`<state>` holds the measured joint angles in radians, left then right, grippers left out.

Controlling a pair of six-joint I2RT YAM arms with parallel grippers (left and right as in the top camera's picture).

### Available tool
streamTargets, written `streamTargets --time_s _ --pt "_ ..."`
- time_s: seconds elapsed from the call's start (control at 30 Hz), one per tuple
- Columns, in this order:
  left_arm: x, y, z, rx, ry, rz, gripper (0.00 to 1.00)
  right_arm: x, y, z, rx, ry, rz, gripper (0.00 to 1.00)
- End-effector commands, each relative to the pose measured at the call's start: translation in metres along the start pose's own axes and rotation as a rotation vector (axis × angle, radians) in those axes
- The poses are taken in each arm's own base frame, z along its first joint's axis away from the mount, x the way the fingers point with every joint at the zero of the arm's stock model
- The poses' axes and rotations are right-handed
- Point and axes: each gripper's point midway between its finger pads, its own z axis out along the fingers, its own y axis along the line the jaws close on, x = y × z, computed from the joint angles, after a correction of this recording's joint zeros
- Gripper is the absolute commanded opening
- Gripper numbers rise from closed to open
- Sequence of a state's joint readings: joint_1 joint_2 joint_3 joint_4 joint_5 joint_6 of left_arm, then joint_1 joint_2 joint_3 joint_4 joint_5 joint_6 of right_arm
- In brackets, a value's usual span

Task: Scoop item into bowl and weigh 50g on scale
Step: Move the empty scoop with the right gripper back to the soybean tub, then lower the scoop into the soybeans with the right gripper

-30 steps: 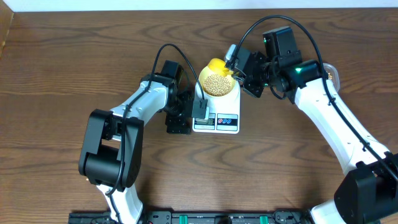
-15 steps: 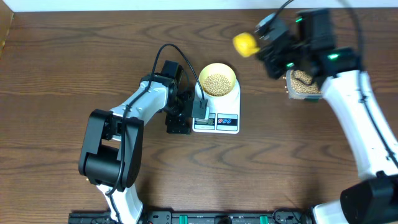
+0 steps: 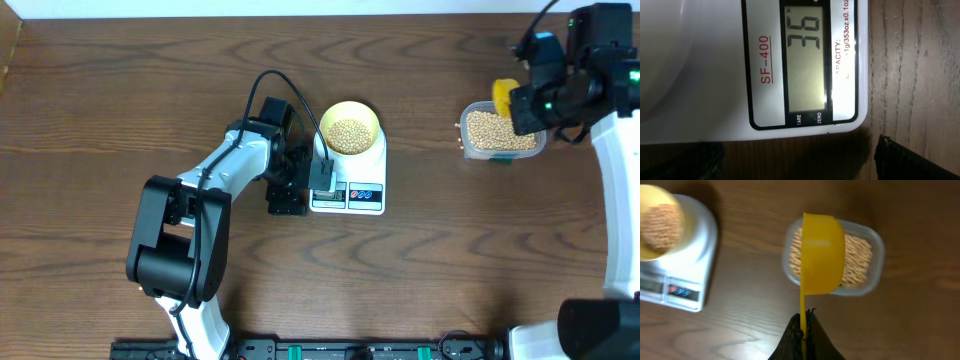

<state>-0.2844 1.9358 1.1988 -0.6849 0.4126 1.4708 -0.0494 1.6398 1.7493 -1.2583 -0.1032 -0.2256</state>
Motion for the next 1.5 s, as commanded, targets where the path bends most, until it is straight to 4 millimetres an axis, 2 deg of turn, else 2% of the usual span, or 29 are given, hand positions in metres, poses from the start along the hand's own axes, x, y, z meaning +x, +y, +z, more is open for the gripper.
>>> streamTargets --time_s 0.0,0.33,0.43,0.57,0.77,0.87,1.0,1.17,1.37,1.47 --pt "-0.003 -0.008 0.007 0.033 -0.016 0.011 0.98 0.009 -0.024 0.023 0.048 0.081 0.071 0.01" --pt "-0.003 -0.008 0.007 0.033 -0.016 0.011 0.98 0.025 -0.051 0.089 0.048 0.236 0.123 0.01" --pt "-0.003 -0.008 0.007 0.033 -0.016 0.011 0.98 0.020 -0.060 0.105 0.072 0.224 0.122 0.01" --pt "-0.003 -0.008 0.007 0.033 -0.016 0.011 0.98 0.017 -0.063 0.118 0.071 0.222 0.123 0.01" --pt "-0.003 -0.008 0.007 0.033 -0.015 0.011 0.98 0.036 -0.057 0.121 0.045 0.308 0.134 0.02" --pt "-0.003 -0.008 0.007 0.033 -0.016 0.011 0.98 0.035 -0.056 0.121 0.042 0.303 0.134 0.02" --pt "-0.003 -0.008 0.007 0.033 -0.016 0.011 0.98 0.025 -0.045 0.125 -0.030 0.258 0.143 0.01" --pt "-0.003 -0.008 0.007 0.033 -0.016 0.011 0.98 0.035 -0.040 0.122 -0.045 0.299 0.166 0.01" --pt "-0.003 -0.008 0.007 0.033 -0.016 0.011 0.98 0.022 -0.045 0.126 -0.028 0.246 0.160 0.01" --pt "-0.003 -0.008 0.007 0.033 -0.016 0.011 0.98 0.022 -0.045 0.126 -0.028 0.246 0.160 0.01"
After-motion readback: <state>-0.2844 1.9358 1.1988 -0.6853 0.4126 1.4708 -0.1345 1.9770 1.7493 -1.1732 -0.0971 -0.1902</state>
